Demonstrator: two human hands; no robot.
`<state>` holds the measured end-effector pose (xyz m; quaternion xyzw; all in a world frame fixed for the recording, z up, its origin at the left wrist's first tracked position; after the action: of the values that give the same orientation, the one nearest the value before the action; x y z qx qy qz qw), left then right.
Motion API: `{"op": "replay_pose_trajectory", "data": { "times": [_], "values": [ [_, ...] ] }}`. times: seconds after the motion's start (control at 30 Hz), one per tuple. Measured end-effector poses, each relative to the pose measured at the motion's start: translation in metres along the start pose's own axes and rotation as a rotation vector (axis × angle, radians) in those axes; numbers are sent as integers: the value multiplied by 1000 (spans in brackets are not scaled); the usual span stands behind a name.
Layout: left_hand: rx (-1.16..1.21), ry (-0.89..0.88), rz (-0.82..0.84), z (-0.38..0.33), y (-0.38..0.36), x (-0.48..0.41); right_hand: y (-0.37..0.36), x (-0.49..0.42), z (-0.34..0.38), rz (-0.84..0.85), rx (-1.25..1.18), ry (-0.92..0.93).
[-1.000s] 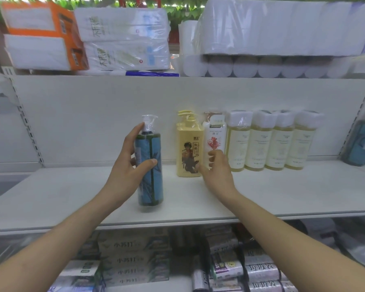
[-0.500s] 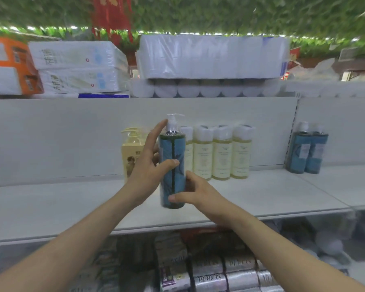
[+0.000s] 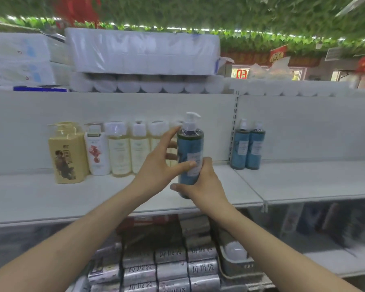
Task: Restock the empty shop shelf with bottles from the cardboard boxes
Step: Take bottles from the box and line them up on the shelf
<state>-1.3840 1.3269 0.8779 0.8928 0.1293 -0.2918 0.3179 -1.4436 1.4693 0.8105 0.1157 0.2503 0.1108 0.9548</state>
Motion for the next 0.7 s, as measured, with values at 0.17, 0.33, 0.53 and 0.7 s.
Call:
{"op": "replay_pose_trajectory", "data": {
  "times": [0.17, 0.33, 0.53, 0.7],
  "values": [
    [39, -18, 46, -14, -42, -16, 45, 13, -17, -25, -27, -4],
    [169, -15, 132, -14, -77, -31, 86, 21, -30, 20, -85, -14],
    [314, 0, 184, -20, -125, -49, 134, 25, -50, -48, -21, -29],
    [295, 2, 223, -38, -182, -63, 188, 18, -78, -77, -3, -48]
  ]
}}
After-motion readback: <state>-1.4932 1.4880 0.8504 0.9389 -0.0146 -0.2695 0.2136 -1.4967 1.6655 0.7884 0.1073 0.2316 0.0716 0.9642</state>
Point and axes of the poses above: each hand's wrist, its own x-axis away from the middle knuckle, its own y-axis out of the back of the hand, z = x × y, the point moved 6 cm from there along -x, towards the middle knuckle, and after that the axes turned 8 degrees about -x, right-handed, at the moved point
